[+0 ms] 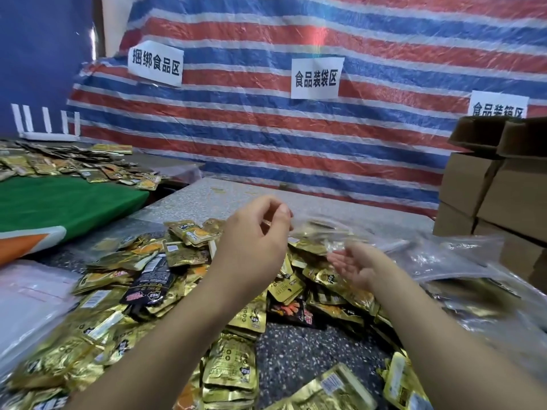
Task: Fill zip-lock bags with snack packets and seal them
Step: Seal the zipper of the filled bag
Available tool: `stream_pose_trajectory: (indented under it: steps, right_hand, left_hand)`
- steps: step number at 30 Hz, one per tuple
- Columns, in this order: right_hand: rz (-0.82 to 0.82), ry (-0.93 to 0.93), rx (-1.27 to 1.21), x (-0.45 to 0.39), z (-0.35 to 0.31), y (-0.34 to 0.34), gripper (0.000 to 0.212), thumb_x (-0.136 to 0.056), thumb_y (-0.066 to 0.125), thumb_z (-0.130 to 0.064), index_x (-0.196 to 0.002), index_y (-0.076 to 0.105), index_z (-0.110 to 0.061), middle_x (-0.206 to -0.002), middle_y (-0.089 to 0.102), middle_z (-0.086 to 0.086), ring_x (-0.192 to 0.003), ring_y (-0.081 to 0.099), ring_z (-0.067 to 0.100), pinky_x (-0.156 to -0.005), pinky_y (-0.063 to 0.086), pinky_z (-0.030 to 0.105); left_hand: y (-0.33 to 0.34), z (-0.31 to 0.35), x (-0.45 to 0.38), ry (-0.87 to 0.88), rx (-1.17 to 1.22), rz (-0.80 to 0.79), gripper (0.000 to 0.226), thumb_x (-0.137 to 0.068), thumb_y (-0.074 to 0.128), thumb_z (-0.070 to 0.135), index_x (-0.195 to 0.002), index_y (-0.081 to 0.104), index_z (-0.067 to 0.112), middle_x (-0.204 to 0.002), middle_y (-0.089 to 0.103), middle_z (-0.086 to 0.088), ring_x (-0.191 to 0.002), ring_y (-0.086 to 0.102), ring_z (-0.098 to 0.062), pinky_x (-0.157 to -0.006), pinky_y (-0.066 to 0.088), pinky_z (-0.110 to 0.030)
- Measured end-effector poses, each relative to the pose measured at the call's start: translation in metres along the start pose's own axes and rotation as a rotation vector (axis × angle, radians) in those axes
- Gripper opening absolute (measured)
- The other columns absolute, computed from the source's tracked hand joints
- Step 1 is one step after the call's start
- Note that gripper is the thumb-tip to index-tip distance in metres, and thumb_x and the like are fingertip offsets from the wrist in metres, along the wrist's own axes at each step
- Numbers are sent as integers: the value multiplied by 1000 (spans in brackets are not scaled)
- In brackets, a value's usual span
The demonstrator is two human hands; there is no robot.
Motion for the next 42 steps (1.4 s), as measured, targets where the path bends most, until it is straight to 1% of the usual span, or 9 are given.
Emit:
stream_pose_trajectory:
  steps: [6, 11, 18, 23, 27, 30, 33, 39, 42]
  right_hand:
    - [-71, -143, 122, 11, -7, 13, 20, -104, 44, -12, -106, 60, 0, -81, 67, 12, -63, 65, 18, -46, 53, 21]
    - [-11, -279, 149, 34, -12, 6, 32, -105, 48, -32, -79, 53, -12, -55, 52, -1, -49, 56, 15, -45, 49, 25]
    - [-139, -543, 219, 95, -8, 16, 20, -102, 55, -23, -93, 63, -7, -73, 66, -1, -61, 64, 9, -52, 49, 23]
    - [-89, -668, 538, 120, 1, 28, 37, -104, 47, -37, -80, 61, -11, -52, 60, -1, -44, 51, 9, -45, 41, 21]
    - [-54, -680, 514, 127, 5, 32, 54, -102, 39, -52, -68, 52, -12, -50, 55, 9, -40, 53, 13, -54, 42, 30]
    - [-92, -682, 517, 132, 5, 35, 52, -103, 45, -44, -66, 55, -9, -52, 60, 9, -41, 55, 10, -49, 43, 24]
    - [-110, -670, 490, 133, 7, 34, 31, -102, 55, -27, -80, 63, -7, -57, 66, 1, -52, 59, 12, -50, 46, 23]
    - [-82, -598, 541, 125, 20, 36, 58, -103, 38, -49, -86, 59, 2, -50, 58, 8, -47, 58, 18, -70, 48, 39]
    - [-169, -568, 551, 122, 33, 44, 56, -104, 41, -46, -68, 56, -6, -47, 58, 5, -46, 57, 16, -61, 46, 33]
  left_hand:
    - [1, -4, -2, 12, -29, 4, 24, -101, 47, 31, -82, 62, 30, -76, 66, 10, -64, 65, -15, -55, 52, -37]
    - [3, -3, 1, 98, -51, -8, 31, -101, 47, 36, -78, 63, 24, -46, 49, 13, -37, 37, -3, -36, 26, -17]
    - [28, -8, 8, 33, -142, -186, 72, -92, 26, 66, -45, 36, 14, -39, 32, 3, -36, 27, -13, -42, 22, -29]
    - [35, -20, 13, 17, -371, -202, 54, -102, 42, 45, -67, 60, 8, -55, 57, -7, -47, 47, -18, -54, 48, -45]
    - [36, -43, 20, -38, -505, -287, 19, -100, 53, 32, -95, 66, 19, -80, 64, 8, -65, 60, -10, -63, 56, -38]
    - [10, -66, 17, -160, -670, -303, 29, -102, 47, 36, -92, 68, 18, -62, 56, 14, -47, 49, -5, -44, 45, -21]
    - [-46, -86, 3, -259, -861, -207, 57, -103, 29, 53, -79, 70, 20, -50, 53, 6, -43, 51, -14, -43, 42, -25]
    - [-152, -152, 7, -517, -1321, -197, 41, -102, 42, 40, -99, 63, 5, -99, 65, -16, -86, 59, -33, -81, 54, -40]
    - [-187, -188, 34, -708, -1381, -197, 47, -97, 46, 45, -122, 58, 8, -125, 59, -19, -110, 57, -37, -92, 51, -44]
Point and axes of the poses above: each hand's wrist, its own x-axis away from the middle knuckle, its own y-axis out of the palm, z = x × y, the point moved 8 cm from there along -x, towards the middle knuckle
